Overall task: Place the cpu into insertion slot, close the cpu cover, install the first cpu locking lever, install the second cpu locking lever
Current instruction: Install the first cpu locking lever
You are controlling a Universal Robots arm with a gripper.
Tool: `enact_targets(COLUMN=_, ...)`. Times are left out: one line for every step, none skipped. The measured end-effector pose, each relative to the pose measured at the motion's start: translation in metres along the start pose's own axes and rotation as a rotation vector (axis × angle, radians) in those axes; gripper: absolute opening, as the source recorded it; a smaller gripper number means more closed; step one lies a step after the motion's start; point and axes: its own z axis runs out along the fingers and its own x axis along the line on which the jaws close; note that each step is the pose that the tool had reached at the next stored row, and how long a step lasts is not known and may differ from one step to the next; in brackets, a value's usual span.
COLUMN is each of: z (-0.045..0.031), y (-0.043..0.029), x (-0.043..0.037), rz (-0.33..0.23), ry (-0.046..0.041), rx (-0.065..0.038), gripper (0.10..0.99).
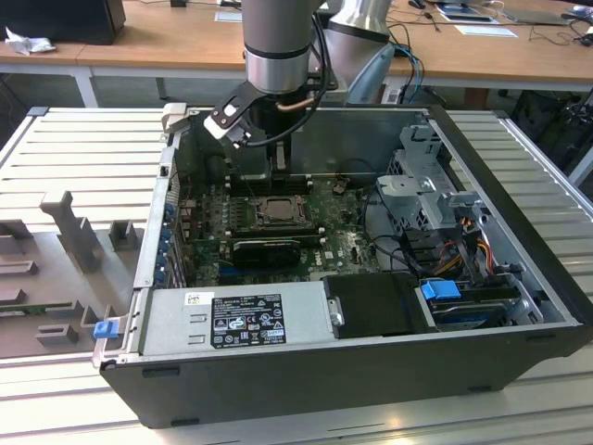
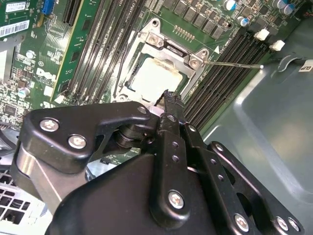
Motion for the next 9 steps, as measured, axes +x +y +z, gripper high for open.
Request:
enact_targets(z=-0.0013, y=0.0001, x=0.0000, rz=0.000, ry=-0.0002, rx=0.000, gripper=0.106)
enact_targets(z=-0.0032, y=0.0002, x=0.0001, rz=0.000, ry=-0.0002, rx=0.000, gripper=0.106)
enact_targets(z=-0.0042, y=0.0002, x=0.0002, rz=0.000, ry=-0.0001, rx=0.000, gripper=0.106)
enact_targets(z=-0.0062, y=0.0003, x=0.0003, rz=0.000, ry=-0.0002, rx=0.000, gripper=0.106)
enact_targets(z=-0.0083, y=0.0004, x=0.0004, rz=0.000, ry=-0.0002, rx=0.000, gripper=0.106)
enact_targets(z=-0.0096, y=0.0005, x=0.0005, rz=0.000, ry=-0.0002, rx=0.000, gripper=0.106)
enact_targets(z=-0.0103, y=0.0005, x=0.0005, rz=0.000, ry=-0.0002, rx=0.000, gripper=0.106)
enact_targets(z=-0.0111, y=0.0005, x=0.0006, rz=0.000, ry=-0.0002, rx=0.000, gripper=0.106)
enact_targets(z=-0.0126, y=0.0006, x=0.0006, rz=0.000, ry=-0.0001, rx=0.000, gripper=0.106)
